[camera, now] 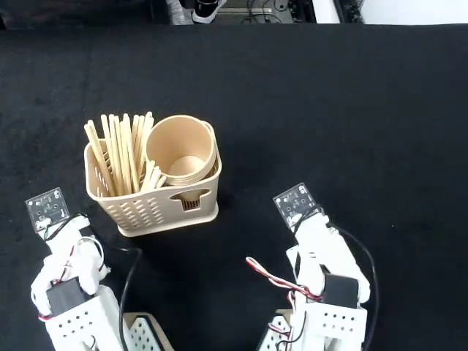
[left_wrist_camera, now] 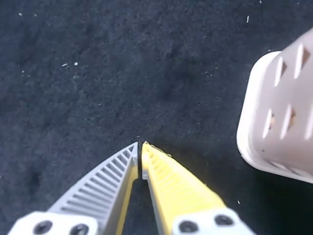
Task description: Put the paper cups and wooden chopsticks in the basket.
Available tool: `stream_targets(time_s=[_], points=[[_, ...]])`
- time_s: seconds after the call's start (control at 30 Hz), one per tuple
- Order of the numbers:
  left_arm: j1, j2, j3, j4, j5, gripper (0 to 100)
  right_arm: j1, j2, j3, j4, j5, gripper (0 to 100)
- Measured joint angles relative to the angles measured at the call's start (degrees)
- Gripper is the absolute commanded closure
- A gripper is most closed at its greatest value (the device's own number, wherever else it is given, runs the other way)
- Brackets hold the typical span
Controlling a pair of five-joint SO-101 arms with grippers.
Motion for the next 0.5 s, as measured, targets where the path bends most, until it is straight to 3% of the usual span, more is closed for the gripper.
stream_targets(time_s=[0.5], points=[[-0.4, 0.0, 0.0, 0.0, 0.0, 97, 0.0, 0.0, 0.0, 0.0, 0.0, 98.5]])
